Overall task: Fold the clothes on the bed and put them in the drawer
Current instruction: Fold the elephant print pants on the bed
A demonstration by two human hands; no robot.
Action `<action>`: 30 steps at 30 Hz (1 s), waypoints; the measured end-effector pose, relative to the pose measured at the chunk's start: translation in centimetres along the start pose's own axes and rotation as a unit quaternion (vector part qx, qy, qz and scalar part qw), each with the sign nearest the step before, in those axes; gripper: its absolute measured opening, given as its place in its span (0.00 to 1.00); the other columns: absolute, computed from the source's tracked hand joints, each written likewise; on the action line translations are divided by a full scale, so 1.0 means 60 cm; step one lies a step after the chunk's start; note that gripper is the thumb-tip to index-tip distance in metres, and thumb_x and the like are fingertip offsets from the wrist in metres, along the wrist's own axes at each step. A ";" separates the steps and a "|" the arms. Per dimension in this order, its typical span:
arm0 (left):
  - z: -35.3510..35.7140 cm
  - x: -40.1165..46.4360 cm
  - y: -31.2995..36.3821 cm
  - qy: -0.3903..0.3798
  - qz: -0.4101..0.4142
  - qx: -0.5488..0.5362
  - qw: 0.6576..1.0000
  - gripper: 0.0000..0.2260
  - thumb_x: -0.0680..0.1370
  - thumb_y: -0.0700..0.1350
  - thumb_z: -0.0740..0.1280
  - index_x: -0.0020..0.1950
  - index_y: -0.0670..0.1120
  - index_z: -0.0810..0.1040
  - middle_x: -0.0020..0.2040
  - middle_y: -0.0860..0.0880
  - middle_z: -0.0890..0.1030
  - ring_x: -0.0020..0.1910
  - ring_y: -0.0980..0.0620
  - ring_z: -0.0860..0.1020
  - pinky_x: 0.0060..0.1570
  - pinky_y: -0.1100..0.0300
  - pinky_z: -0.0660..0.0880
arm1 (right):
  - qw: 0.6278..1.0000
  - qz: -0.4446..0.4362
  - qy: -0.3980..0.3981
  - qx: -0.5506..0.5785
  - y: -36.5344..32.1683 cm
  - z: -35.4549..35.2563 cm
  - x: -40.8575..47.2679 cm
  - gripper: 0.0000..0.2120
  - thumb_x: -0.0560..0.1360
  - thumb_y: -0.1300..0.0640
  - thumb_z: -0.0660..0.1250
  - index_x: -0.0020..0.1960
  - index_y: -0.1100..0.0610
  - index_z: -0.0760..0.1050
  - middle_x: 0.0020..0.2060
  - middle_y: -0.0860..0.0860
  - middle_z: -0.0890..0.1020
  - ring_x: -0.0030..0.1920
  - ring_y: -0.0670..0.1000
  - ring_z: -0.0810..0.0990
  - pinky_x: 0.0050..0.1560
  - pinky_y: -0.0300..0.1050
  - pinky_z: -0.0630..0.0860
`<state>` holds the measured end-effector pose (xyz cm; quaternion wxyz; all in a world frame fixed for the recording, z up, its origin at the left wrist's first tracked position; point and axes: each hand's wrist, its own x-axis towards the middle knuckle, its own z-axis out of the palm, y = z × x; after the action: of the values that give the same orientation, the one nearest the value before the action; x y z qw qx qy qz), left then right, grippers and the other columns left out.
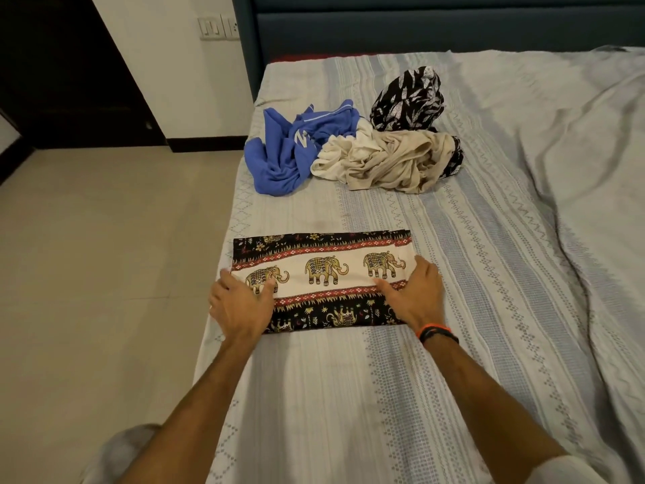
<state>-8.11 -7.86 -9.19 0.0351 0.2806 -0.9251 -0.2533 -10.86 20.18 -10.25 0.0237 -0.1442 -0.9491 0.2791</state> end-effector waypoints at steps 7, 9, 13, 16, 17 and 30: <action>-0.025 0.034 0.040 -0.188 -0.170 -0.245 0.936 0.30 0.63 0.53 0.82 0.56 0.41 0.73 0.54 0.46 0.79 0.55 0.44 0.78 0.59 0.47 0.77 | 0.942 0.154 -0.155 0.253 -0.032 -0.028 0.034 0.20 0.64 0.44 0.80 0.50 0.54 0.82 0.46 0.50 0.86 0.50 0.54 0.84 0.56 0.54 0.80; -0.023 0.040 0.043 -0.246 -0.186 -0.286 0.907 0.28 0.62 0.50 0.82 0.56 0.42 0.77 0.53 0.45 0.82 0.54 0.43 0.80 0.59 0.44 0.76 | 0.952 0.139 -0.166 0.218 -0.041 -0.024 0.032 0.23 0.67 0.43 0.78 0.55 0.55 0.79 0.49 0.49 0.83 0.54 0.54 0.81 0.61 0.53 0.77; -0.005 0.043 0.036 -0.197 -0.137 -0.306 0.921 0.13 0.69 0.48 0.78 0.50 0.49 0.80 0.49 0.47 0.85 0.50 0.44 0.82 0.57 0.43 0.78 | 0.984 0.072 -0.133 0.095 -0.064 -0.025 0.019 0.19 0.75 0.44 0.71 0.59 0.54 0.75 0.53 0.50 0.82 0.56 0.55 0.80 0.60 0.52 0.76; -0.005 0.042 0.023 -0.179 -0.094 -0.319 0.926 0.07 0.74 0.47 0.74 0.49 0.51 0.79 0.50 0.48 0.85 0.51 0.45 0.82 0.57 0.43 0.78 | 0.982 0.041 -0.137 0.126 -0.063 -0.034 0.015 0.22 0.79 0.51 0.67 0.69 0.57 0.67 0.59 0.52 0.80 0.61 0.57 0.78 0.63 0.52 0.73; -0.008 0.040 0.023 -0.178 -0.088 -0.327 0.924 0.06 0.75 0.45 0.73 0.49 0.52 0.78 0.51 0.48 0.85 0.51 0.45 0.83 0.56 0.43 0.79 | 0.978 0.036 -0.136 0.152 -0.061 -0.038 0.014 0.21 0.79 0.53 0.67 0.69 0.58 0.67 0.60 0.52 0.80 0.62 0.57 0.77 0.64 0.52 0.72; -0.041 -0.099 0.184 -0.220 0.022 -0.359 0.906 0.06 0.77 0.42 0.71 0.52 0.50 0.80 0.48 0.48 0.85 0.46 0.48 0.84 0.51 0.48 0.81 | 0.957 0.025 -0.005 0.289 0.030 -0.201 -0.045 0.19 0.77 0.58 0.70 0.67 0.56 0.75 0.59 0.49 0.83 0.58 0.51 0.81 0.63 0.50 0.75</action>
<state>-8.19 2.12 -1.20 -0.0657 0.1656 -0.7615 -0.6232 -6.27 27.16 -0.93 0.0529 -0.1535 -0.8239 0.5430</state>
